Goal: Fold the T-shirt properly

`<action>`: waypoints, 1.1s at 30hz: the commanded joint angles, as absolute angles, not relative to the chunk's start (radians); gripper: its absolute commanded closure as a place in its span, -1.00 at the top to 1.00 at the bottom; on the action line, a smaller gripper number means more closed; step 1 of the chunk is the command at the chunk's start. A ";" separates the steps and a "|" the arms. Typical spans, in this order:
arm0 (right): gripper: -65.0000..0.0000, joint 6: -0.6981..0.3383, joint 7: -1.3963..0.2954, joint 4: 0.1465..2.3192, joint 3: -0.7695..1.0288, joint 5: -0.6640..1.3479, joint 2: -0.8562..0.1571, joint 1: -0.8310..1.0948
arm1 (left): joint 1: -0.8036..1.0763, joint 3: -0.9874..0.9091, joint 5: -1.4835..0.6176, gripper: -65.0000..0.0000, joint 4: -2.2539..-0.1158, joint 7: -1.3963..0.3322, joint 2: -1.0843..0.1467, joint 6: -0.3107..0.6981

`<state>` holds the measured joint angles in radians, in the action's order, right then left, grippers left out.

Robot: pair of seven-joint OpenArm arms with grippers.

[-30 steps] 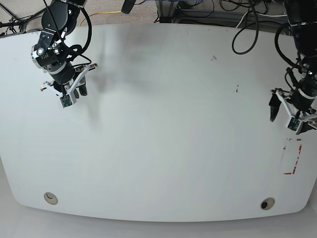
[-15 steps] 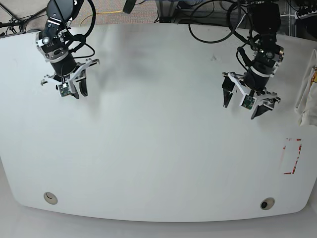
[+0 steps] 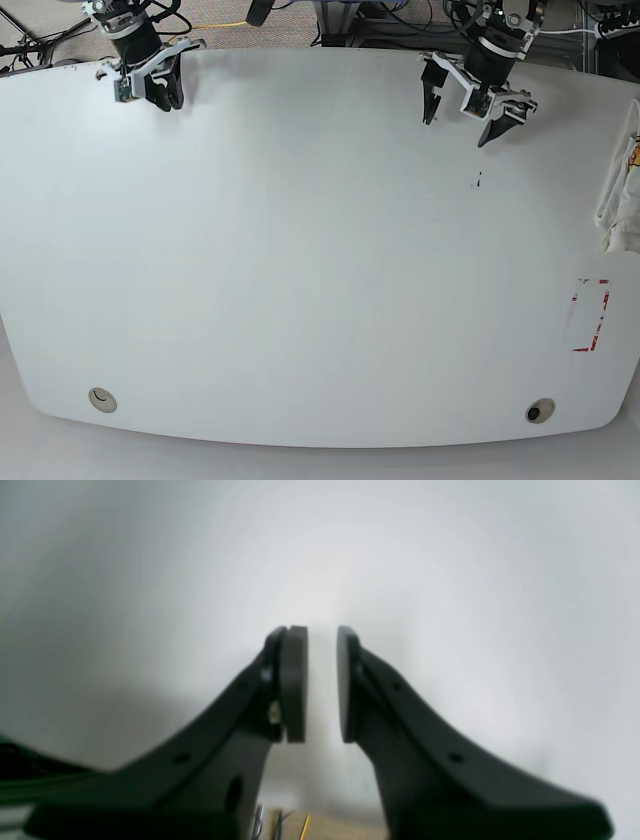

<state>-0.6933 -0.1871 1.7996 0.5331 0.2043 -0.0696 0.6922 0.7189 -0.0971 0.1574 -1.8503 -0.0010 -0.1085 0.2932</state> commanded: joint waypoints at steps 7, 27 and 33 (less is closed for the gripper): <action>-0.73 -0.698 -0.151 1.819 0.539 0.314 -0.079 0.858 | 0.977 -0.101 0.143 0.52 -1.917 0.105 -0.113 0.288; -0.73 -0.698 -0.127 1.511 0.452 0.343 -0.062 0.997 | 1.053 -0.025 0.143 0.38 -1.526 0.105 -0.114 0.288; -0.73 -0.698 0.022 1.271 0.317 0.317 -0.108 0.940 | 0.911 -0.027 0.143 0.38 -1.271 0.105 -0.111 0.288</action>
<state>-0.6849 -0.0280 1.3251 0.3447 0.3298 -0.0868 0.9443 0.9108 -0.0257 0.1486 -1.3235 0.0948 -0.1108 0.2844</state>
